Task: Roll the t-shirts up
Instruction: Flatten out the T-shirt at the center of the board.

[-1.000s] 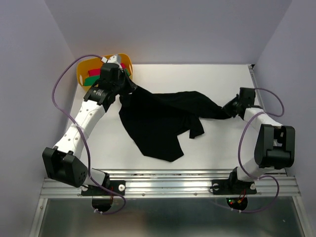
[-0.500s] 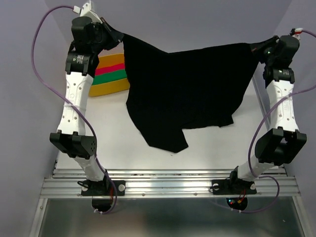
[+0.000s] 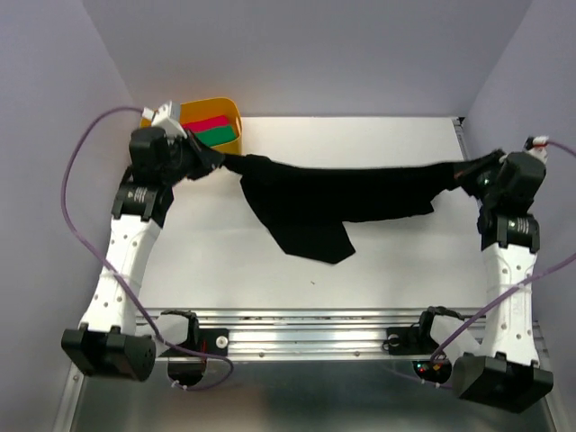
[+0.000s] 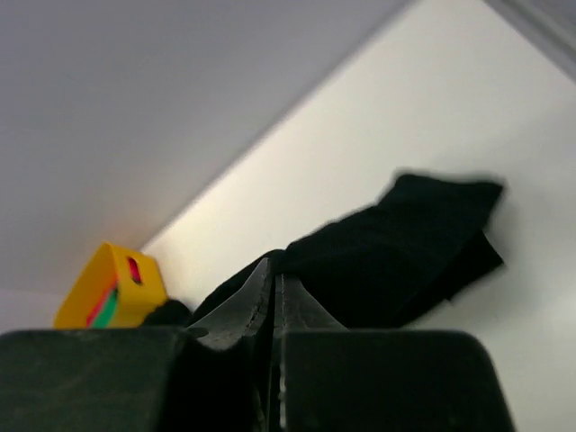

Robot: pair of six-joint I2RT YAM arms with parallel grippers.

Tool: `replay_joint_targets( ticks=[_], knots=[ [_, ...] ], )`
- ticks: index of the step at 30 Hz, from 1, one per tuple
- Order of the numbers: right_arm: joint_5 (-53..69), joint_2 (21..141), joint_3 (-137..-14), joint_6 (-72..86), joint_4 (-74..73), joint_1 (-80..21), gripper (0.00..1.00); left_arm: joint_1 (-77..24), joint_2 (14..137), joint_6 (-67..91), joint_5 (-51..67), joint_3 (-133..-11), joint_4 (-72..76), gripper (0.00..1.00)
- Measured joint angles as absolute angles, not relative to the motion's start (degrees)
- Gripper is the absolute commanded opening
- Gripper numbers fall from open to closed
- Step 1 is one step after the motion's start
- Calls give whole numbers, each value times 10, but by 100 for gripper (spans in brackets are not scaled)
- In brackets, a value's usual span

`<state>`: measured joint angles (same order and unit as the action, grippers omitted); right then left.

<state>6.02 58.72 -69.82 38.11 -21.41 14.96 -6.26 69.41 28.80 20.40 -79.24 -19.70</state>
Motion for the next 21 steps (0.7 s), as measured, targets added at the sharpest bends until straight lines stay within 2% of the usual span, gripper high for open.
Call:
replay_joint_targets(
  ticks=[3, 6, 7, 9, 10, 11, 12, 13, 21],
  knots=[
    [44, 519, -595, 384, -271, 150, 2, -63, 617, 290, 210, -657, -198, 0],
    [31, 483, -503, 391, -324, 150, 22, -63, 555, 299, 207, -518, -214, 0],
    [26, 470, -465, 395, -340, 150, 26, -63, 545, 304, 207, -484, -221, 0],
    [21, 455, -422, 401, -365, 150, 47, -63, 537, 314, 204, -423, -236, 21],
    [19, 448, -405, 404, -379, 150, 55, -63, 537, 322, 203, -402, -240, 35],
    [18, 443, -393, 408, -386, 150, 61, -63, 540, 324, 203, -385, -246, 64],
    [17, 441, -386, 408, -390, 150, 65, -63, 545, 330, 203, -372, -253, 77],
    [16, 442, -382, 409, -395, 150, 74, -63, 549, 338, 202, -368, -256, 82],
    [16, 458, -381, 407, -392, 150, 82, -65, 590, 358, 154, -371, -258, 84]
  ],
)
